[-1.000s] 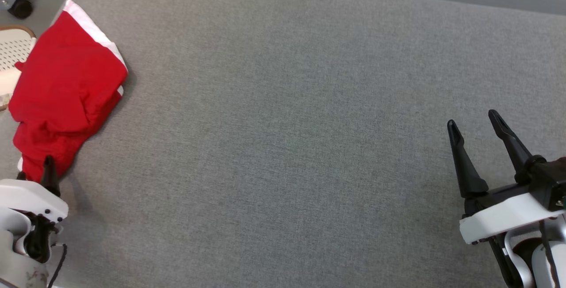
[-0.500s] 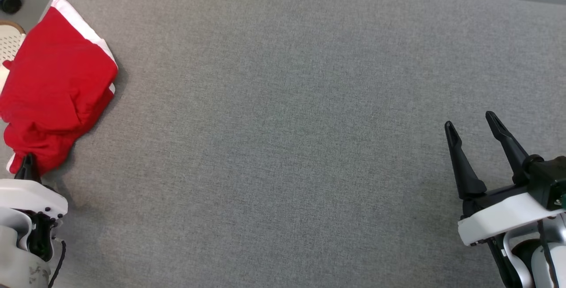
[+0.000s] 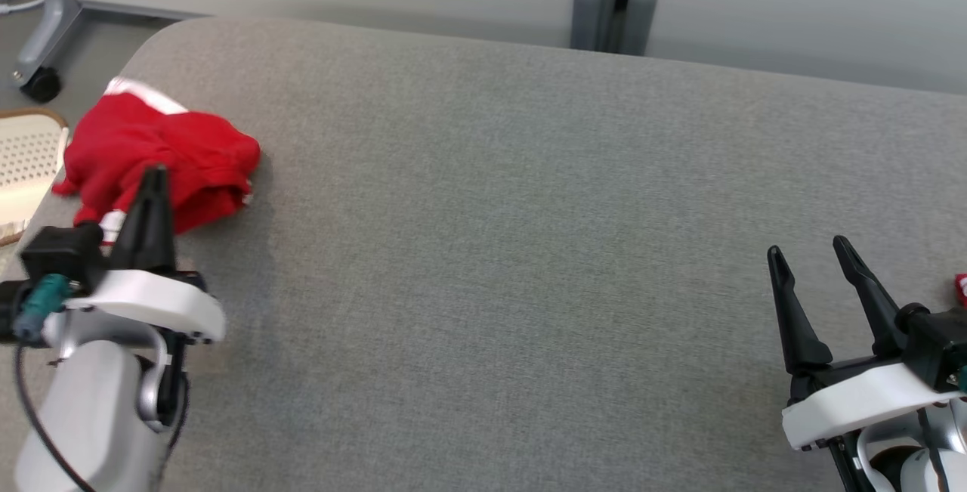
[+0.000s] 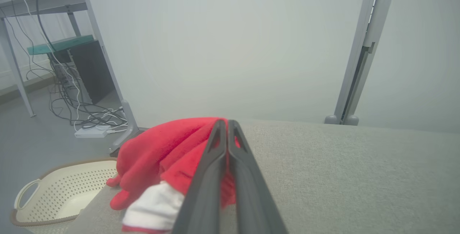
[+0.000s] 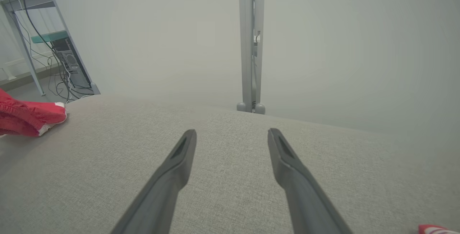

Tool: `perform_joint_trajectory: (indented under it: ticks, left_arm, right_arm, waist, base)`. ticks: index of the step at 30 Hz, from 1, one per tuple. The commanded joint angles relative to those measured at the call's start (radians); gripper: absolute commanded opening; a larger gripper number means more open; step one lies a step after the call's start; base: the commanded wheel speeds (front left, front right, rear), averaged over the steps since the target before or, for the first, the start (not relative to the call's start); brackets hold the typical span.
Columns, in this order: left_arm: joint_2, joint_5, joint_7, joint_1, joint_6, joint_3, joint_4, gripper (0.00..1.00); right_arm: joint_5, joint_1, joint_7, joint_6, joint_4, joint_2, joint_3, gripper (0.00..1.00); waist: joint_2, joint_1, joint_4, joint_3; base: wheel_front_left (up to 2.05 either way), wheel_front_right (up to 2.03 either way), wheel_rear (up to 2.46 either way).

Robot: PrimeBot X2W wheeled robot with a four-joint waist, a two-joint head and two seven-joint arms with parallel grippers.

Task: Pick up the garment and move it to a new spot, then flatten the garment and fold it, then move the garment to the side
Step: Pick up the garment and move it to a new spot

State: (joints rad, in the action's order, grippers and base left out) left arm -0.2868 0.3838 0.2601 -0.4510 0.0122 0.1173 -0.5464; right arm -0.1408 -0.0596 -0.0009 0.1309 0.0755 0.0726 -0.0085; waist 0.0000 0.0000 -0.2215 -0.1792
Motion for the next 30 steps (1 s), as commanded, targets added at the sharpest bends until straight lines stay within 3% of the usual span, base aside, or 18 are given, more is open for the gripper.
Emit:
perform_joint_trajectory:
  ticks: [1, 6, 12, 17, 30]
  left_arm:
    - [0.014, -0.028, -0.003, 0.03, -0.018, 0.029, 0.085, 0.0]
    - [0.047, -0.082, -0.082, 0.092, -0.04, 0.123, 0.311, 0.0]
    - [0.099, -0.109, -0.176, 0.088, -0.003, 0.249, 0.461, 0.0]
    - [0.151, -0.13, -0.227, 0.052, 0.047, 0.369, 0.467, 0.0]
    - [0.218, -0.12, -0.25, -0.036, 0.102, 0.573, 0.388, 0.0]
  right_arm:
    - [-0.007, 0.013, -0.01, 0.0, -0.009, 0.0, -0.007, 1.0]
    - [-0.01, 0.01, -0.021, 0.0, -0.009, -0.009, -0.021, 1.0]
    - [-0.019, -0.016, -0.037, 0.0, -0.014, -0.016, -0.026, 1.0]
    - [-0.032, -0.028, -0.06, 0.0, -0.033, -0.019, -0.029, 1.0]
    - [-0.096, -0.061, -0.131, 0.0, -0.105, -0.02, 0.0, 1.0]
  waist:
    - [0.0, 0.0, 0.027, 0.025]
    - [0.0, 0.0, 0.081, 0.028]
    - [0.0, 0.0, 0.179, -0.004]
    - [0.0, 0.0, 0.269, -0.038]
    - [0.0, 0.0, 0.468, -0.127]
  base:
    - [0.0, 0.0, 0.0]
    - [0.0, 0.0, 0.0]
    - [0.0, 0.0, 0.0]
    - [0.0, 0.0, 0.0]
    - [0.0, 0.0, 0.0]
